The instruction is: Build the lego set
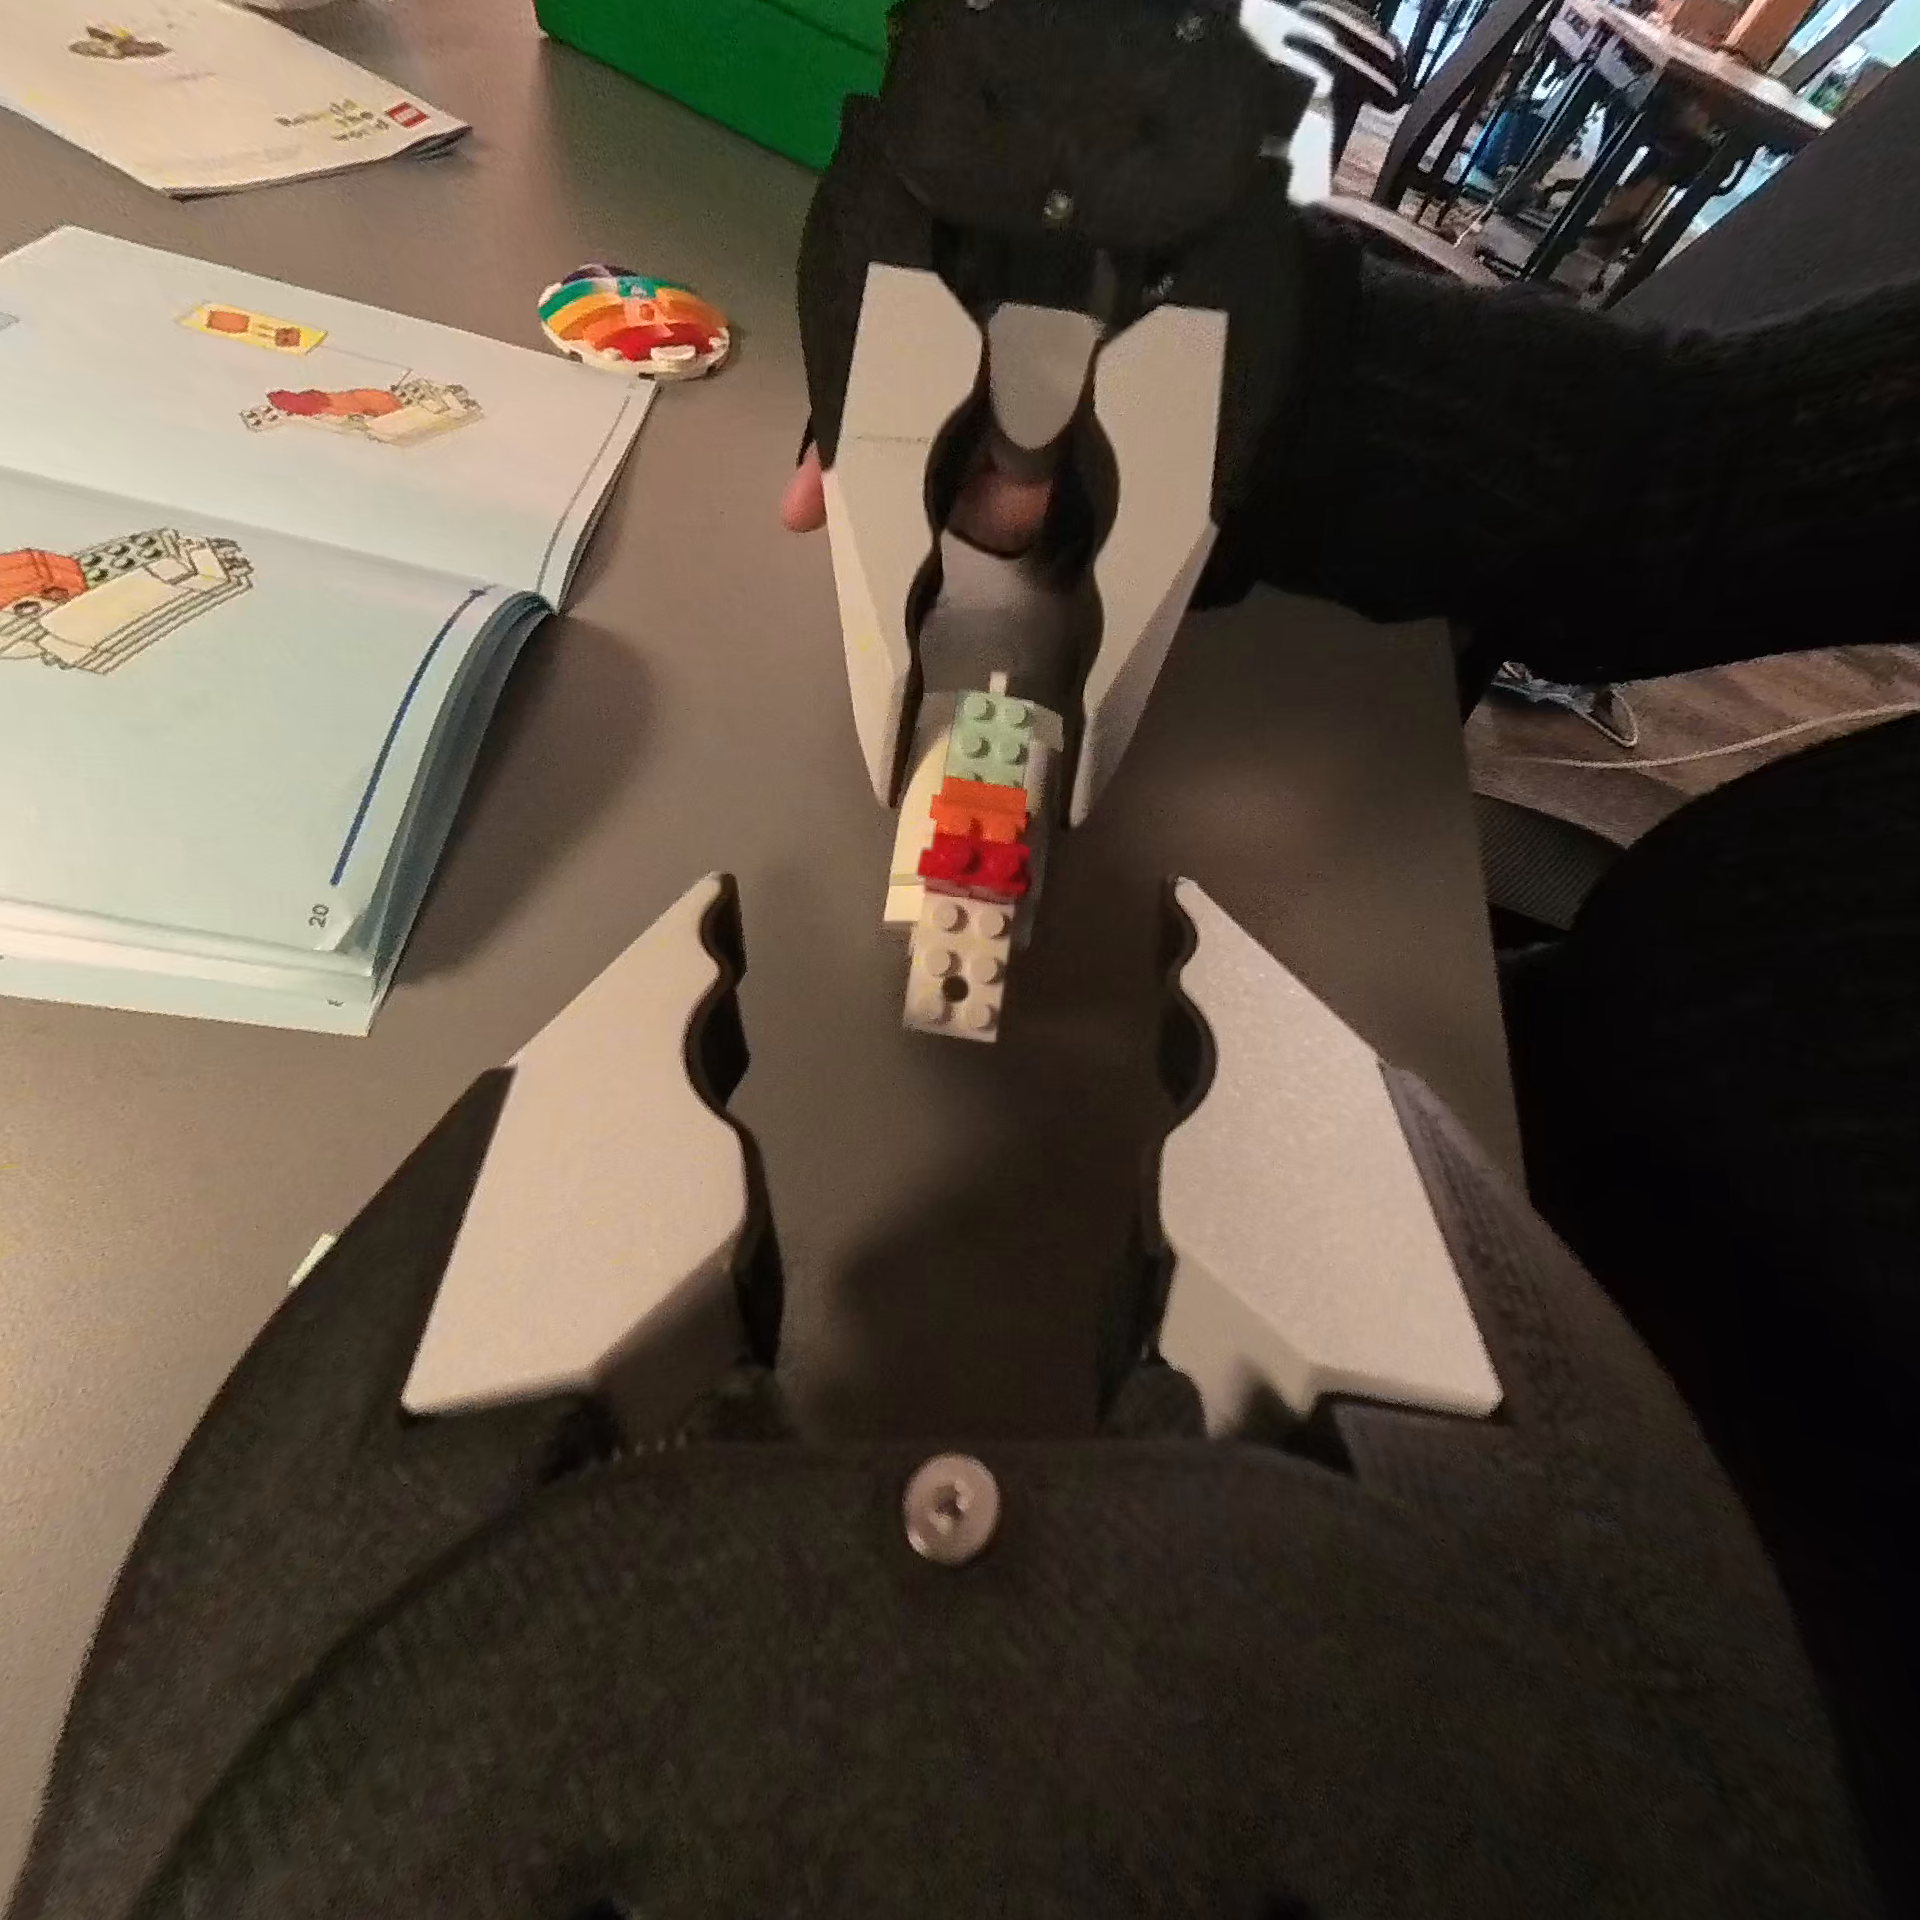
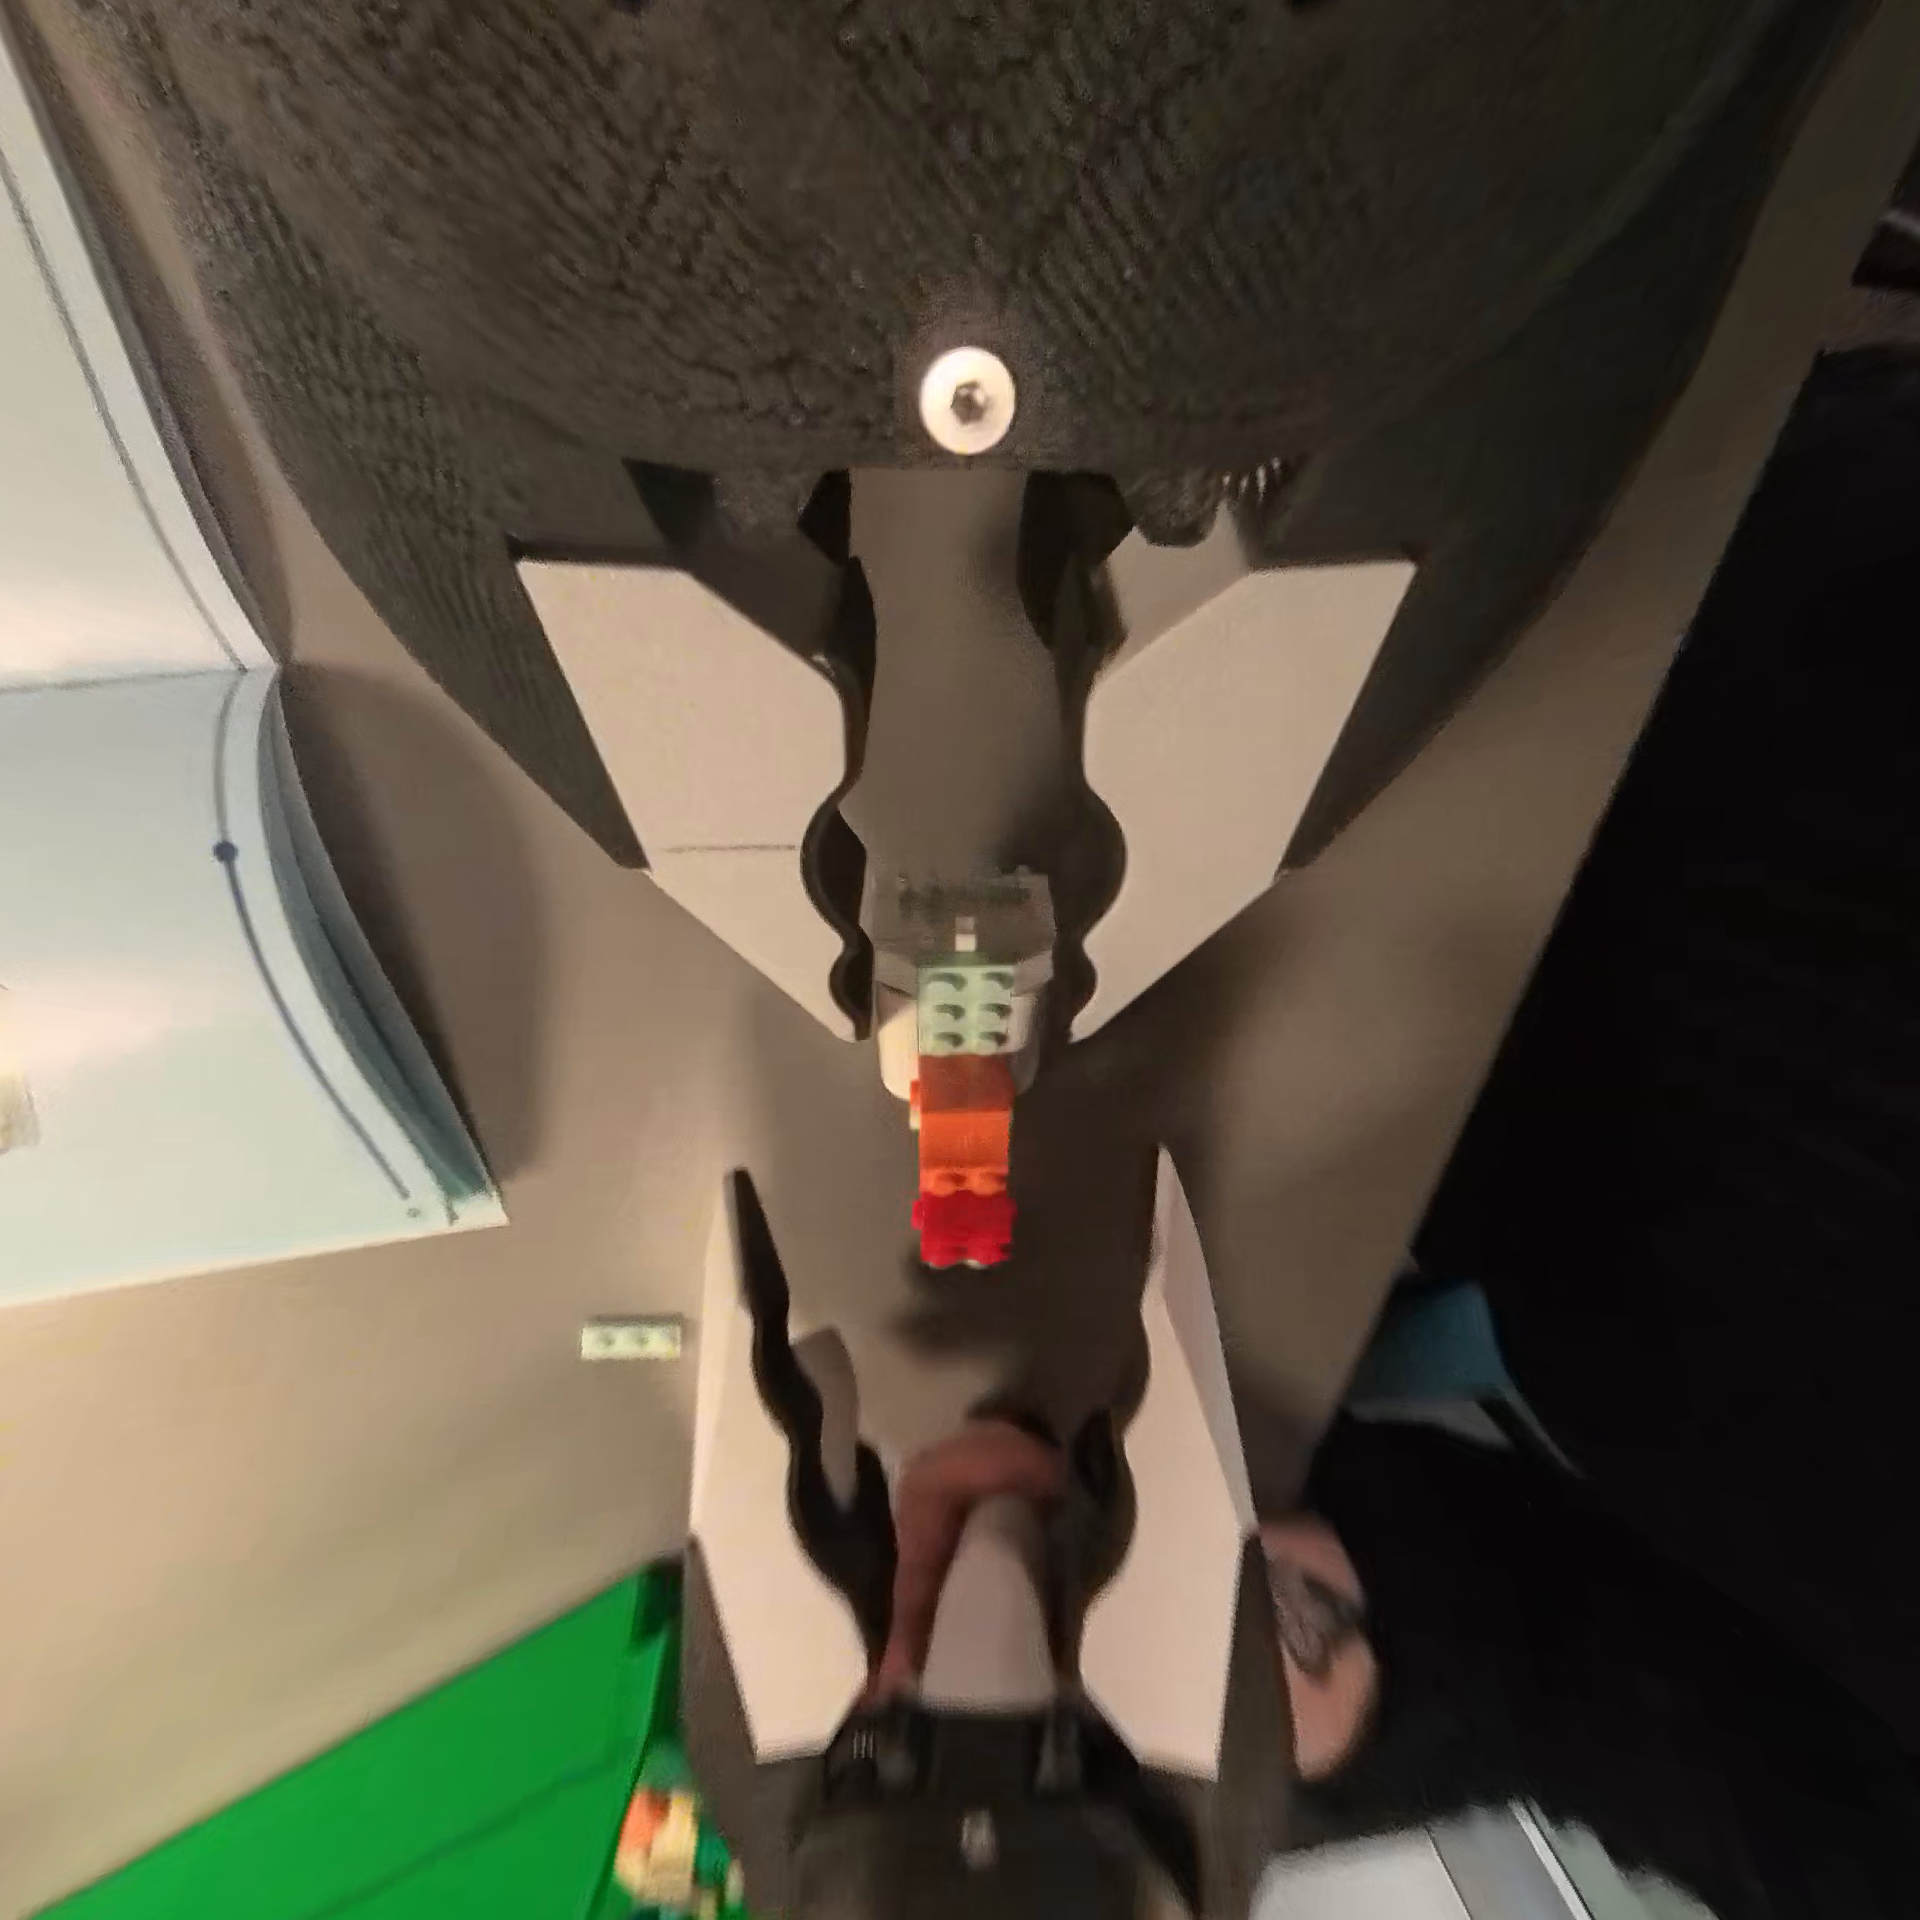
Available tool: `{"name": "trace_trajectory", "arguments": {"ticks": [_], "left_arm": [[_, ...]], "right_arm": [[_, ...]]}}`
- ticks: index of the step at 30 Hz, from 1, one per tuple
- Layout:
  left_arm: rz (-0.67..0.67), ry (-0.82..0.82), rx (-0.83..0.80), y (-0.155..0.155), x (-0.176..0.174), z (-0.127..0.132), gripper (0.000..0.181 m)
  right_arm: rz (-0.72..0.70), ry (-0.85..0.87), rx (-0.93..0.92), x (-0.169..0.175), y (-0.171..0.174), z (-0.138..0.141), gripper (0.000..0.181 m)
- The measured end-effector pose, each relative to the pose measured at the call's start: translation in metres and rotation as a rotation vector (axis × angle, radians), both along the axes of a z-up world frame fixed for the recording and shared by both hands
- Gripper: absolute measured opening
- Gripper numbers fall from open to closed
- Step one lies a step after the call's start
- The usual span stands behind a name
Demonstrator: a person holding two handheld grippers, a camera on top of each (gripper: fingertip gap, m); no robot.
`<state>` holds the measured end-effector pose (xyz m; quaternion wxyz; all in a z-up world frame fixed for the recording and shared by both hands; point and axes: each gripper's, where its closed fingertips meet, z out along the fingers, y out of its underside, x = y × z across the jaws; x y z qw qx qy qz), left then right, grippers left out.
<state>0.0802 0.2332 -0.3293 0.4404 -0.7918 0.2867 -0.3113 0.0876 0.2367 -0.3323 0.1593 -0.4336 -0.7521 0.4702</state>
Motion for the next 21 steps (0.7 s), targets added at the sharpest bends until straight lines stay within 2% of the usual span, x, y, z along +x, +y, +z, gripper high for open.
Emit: {"name": "trace_trajectory", "arguments": {"ticks": [9, 11, 12, 15, 18, 19, 21], "left_arm": [[-0.028, -0.219, 0.022, -0.001, 0.008, 0.026, 0.070], [-0.038, -0.274, 0.030, -0.001, 0.011, 0.032, 0.066], [-0.042, -0.289, 0.025, -0.001, 0.012, 0.033, 0.063], [-0.042, -0.297, 0.005, -0.001, 0.013, 0.032, 0.055], [-0.025, -0.273, 0.004, 0.001, 0.011, 0.029, 0.055], [-0.015, -0.261, 0.008, 0.002, 0.010, 0.028, 0.055], [0.002, -0.240, 0.017, 0.004, 0.006, 0.026, 0.055]], "right_arm": [[-0.042, 0.333, -0.301, -0.014, -0.002, 0.059, 0.032], [-0.032, 0.415, -0.341, -0.013, -0.005, 0.071, 0.000], [-0.043, 0.442, -0.344, -0.014, -0.005, 0.075, 0.000], [-0.063, 0.436, -0.271, -0.018, -0.005, 0.069, 0.000], [-0.090, 0.380, -0.220, -0.019, 0.003, 0.054, 0.000], [-0.079, 0.344, -0.181, -0.017, 0.005, 0.046, 0.006], [-0.033, 0.239, -0.059, -0.009, 0.010, 0.025, 0.032]]}}
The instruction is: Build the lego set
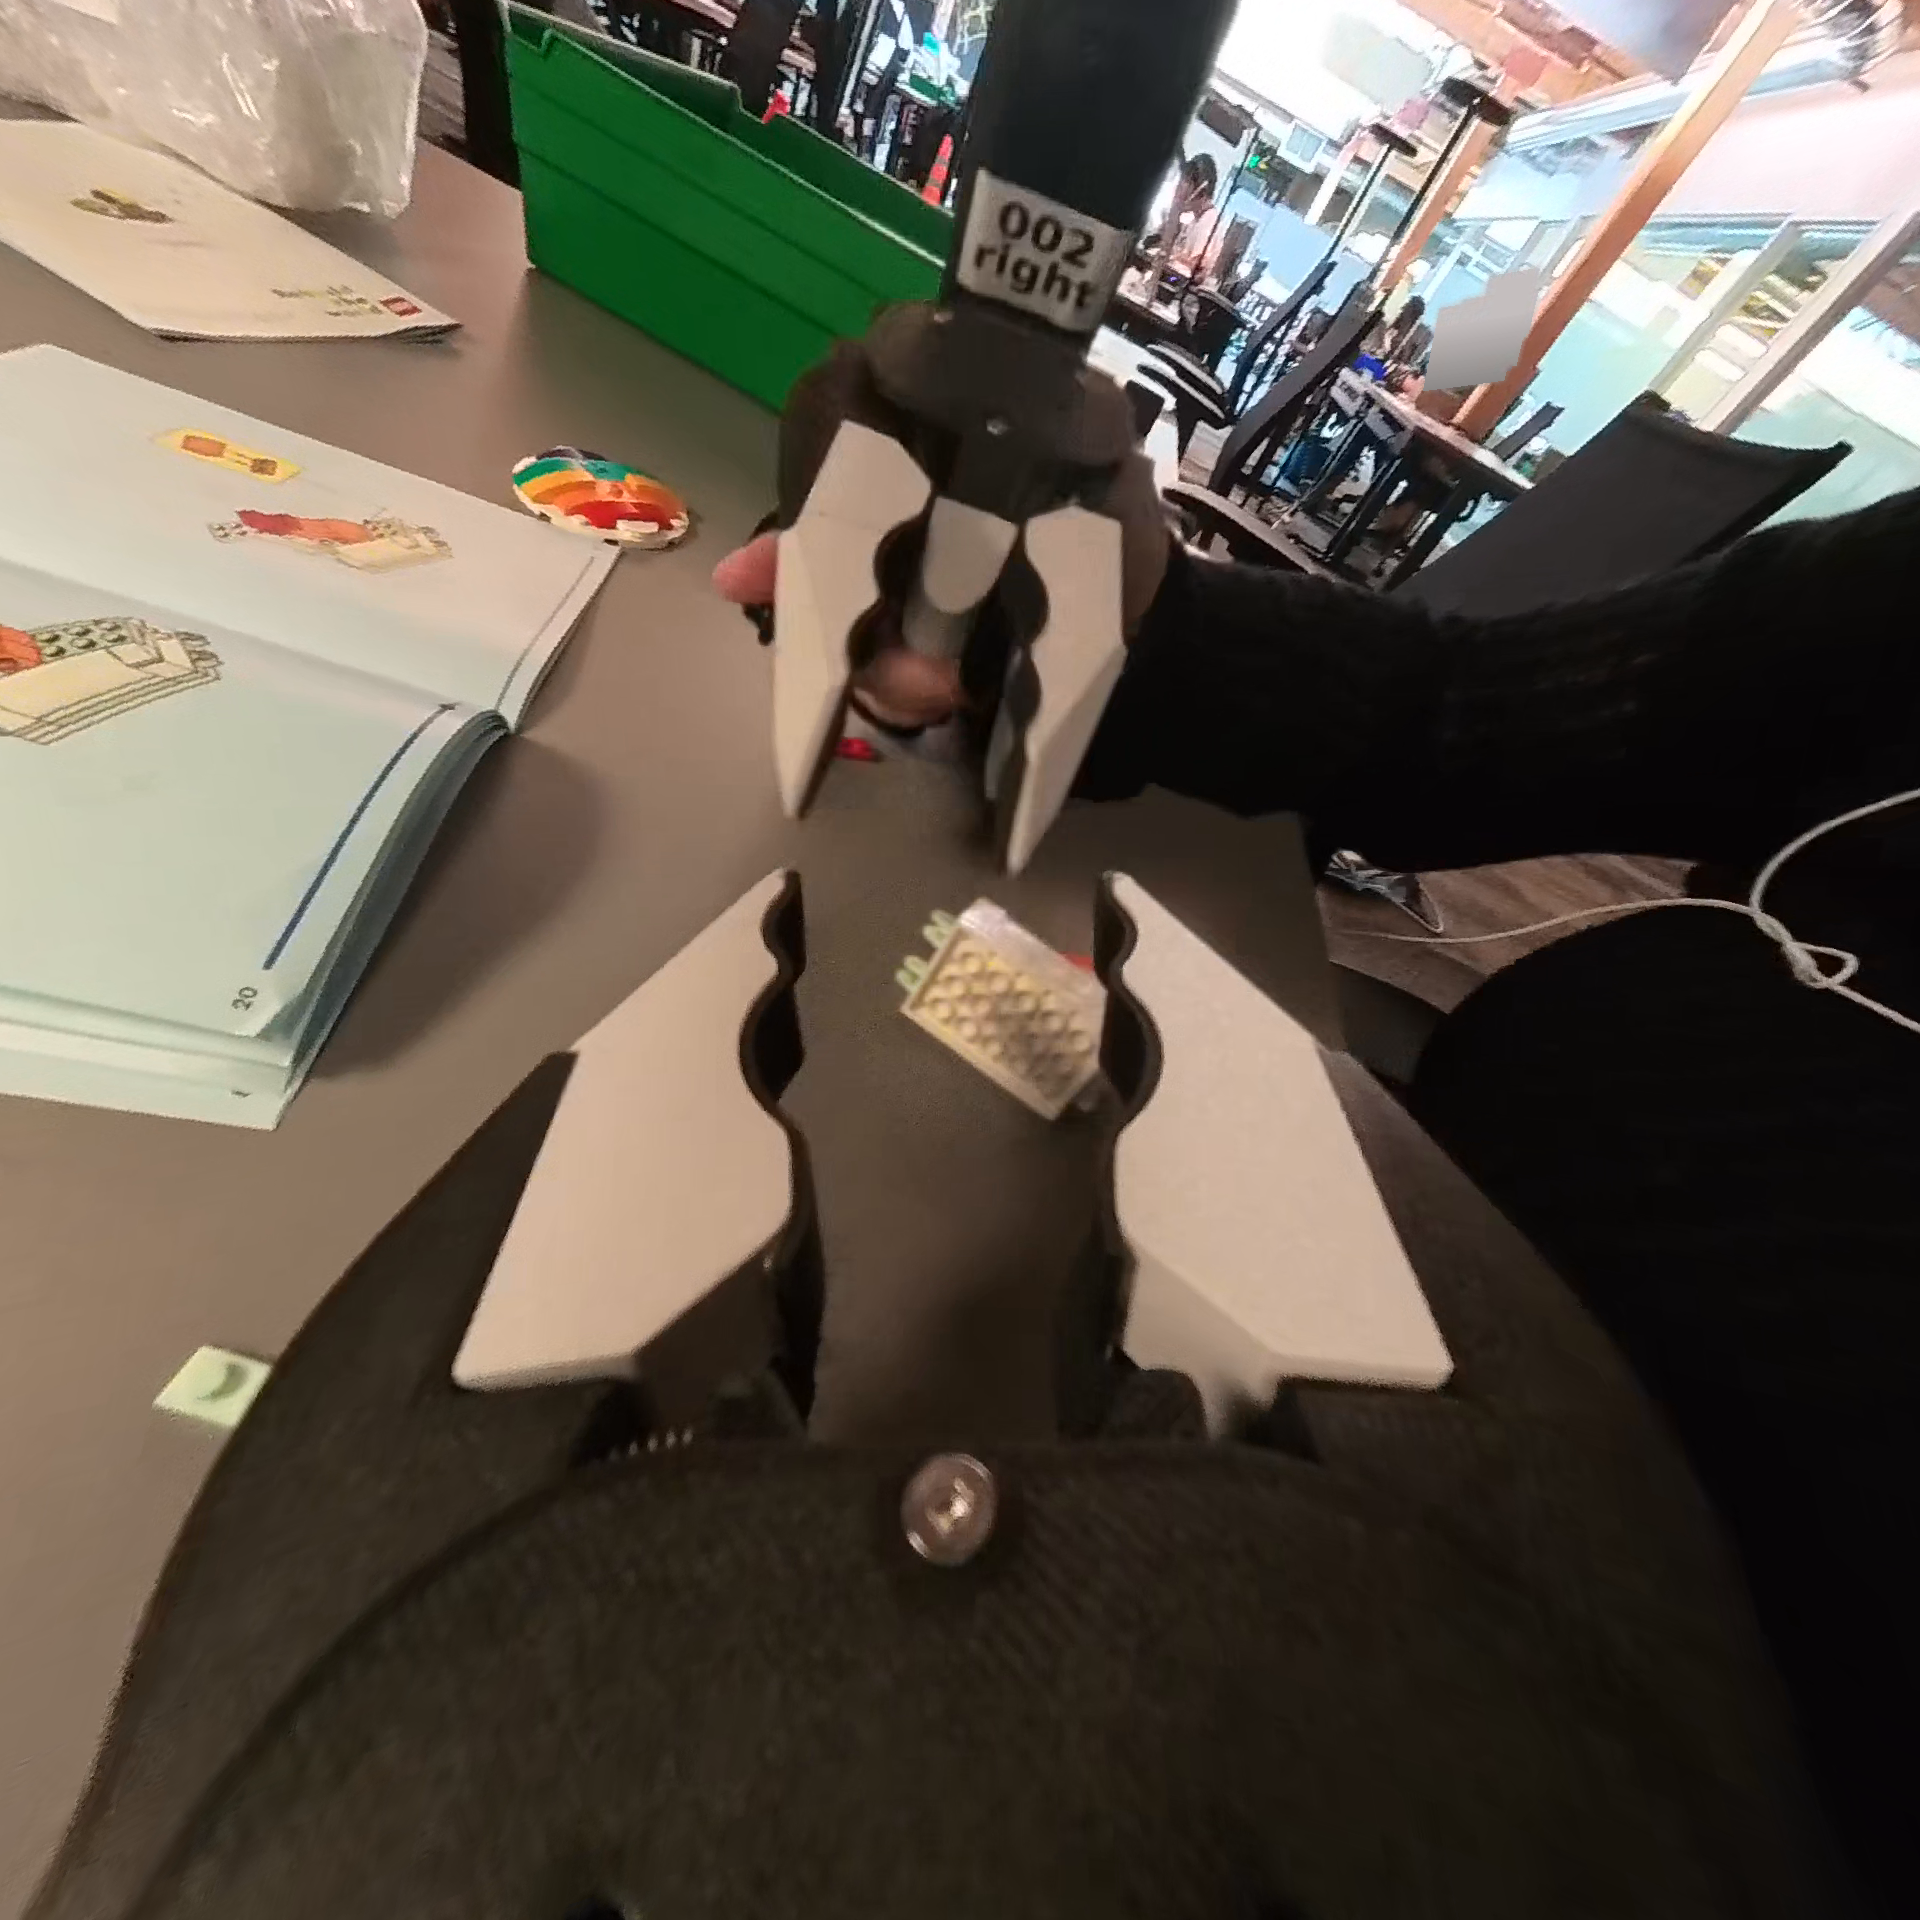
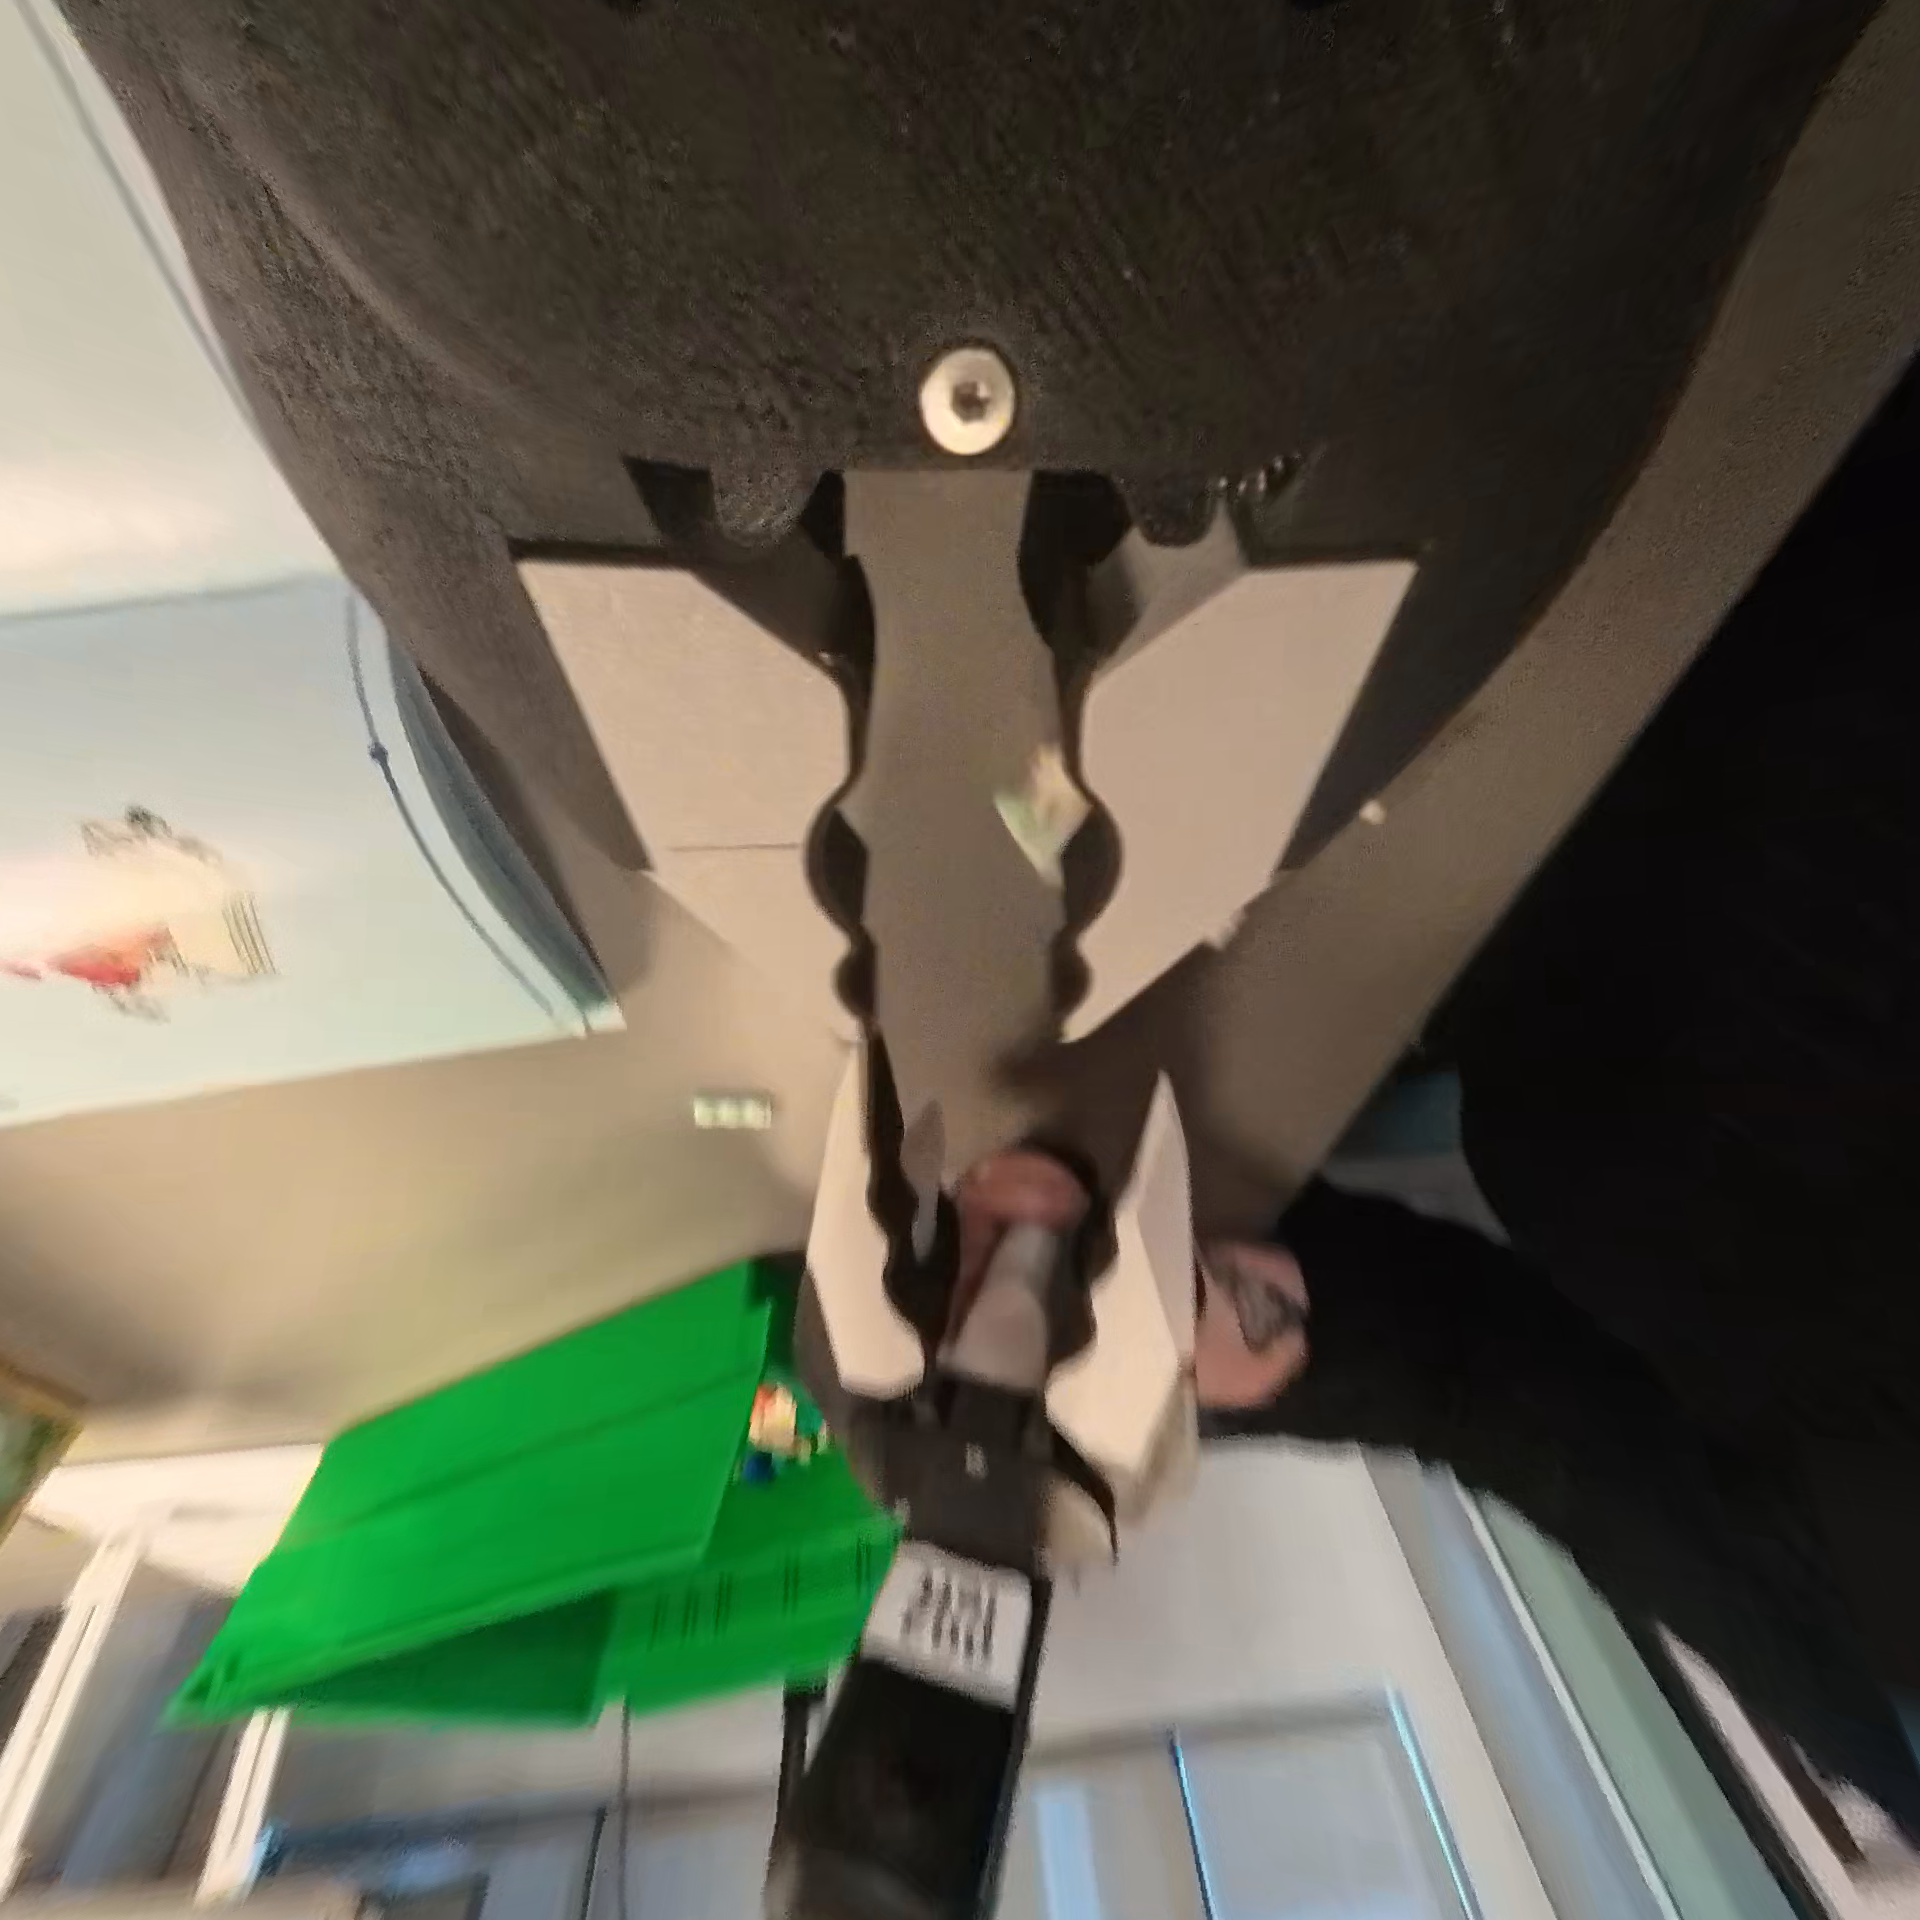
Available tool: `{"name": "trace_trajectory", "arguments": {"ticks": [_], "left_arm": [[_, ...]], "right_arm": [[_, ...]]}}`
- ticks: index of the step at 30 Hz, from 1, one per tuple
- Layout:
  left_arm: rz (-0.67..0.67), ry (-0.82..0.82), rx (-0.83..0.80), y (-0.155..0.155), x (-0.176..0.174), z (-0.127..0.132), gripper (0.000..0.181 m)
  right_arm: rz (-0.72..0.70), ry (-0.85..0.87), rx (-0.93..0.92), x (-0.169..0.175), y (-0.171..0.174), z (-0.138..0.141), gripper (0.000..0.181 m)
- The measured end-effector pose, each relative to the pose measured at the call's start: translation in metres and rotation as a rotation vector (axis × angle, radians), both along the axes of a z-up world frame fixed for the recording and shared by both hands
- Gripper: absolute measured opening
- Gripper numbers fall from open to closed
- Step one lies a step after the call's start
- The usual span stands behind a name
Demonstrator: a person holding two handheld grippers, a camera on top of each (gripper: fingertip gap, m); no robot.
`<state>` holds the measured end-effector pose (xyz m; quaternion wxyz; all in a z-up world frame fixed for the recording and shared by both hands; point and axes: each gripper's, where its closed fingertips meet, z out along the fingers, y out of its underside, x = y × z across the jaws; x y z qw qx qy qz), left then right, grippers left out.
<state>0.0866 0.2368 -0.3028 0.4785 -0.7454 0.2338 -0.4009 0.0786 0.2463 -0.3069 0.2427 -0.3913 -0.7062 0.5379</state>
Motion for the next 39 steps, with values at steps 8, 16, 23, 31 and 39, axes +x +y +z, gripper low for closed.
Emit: {"name": "trace_trajectory", "arguments": {"ticks": [8, 16, 23, 31, 39], "left_arm": [[0.006, 0.038, 0.010, 0.000, -0.001, -0.003, 0.057], [0.007, 0.095, 0.054, -0.002, -0.001, -0.004, 0.061], [0.063, 0.048, 0.067, 0.005, -0.013, 0.002, 0.060], [0.071, 0.089, 0.106, 0.004, -0.017, 0.003, 0.062], [0.016, 0.255, 0.237, -0.005, -0.013, 0.001, 0.065]], "right_arm": [[0.229, -0.226, 0.212, 0.038, -0.017, -0.027, 0.060], [0.253, -0.224, 0.430, 0.041, -0.014, -0.029, 0.066], [0.474, -0.251, 1.043, 0.037, -0.013, -0.036, 0.058], [0.592, -0.282, 1.111, 0.025, -0.021, -0.055, 0.032], [0.473, -0.485, 0.560, 0.033, -0.021, -0.051, 0.027]]}}
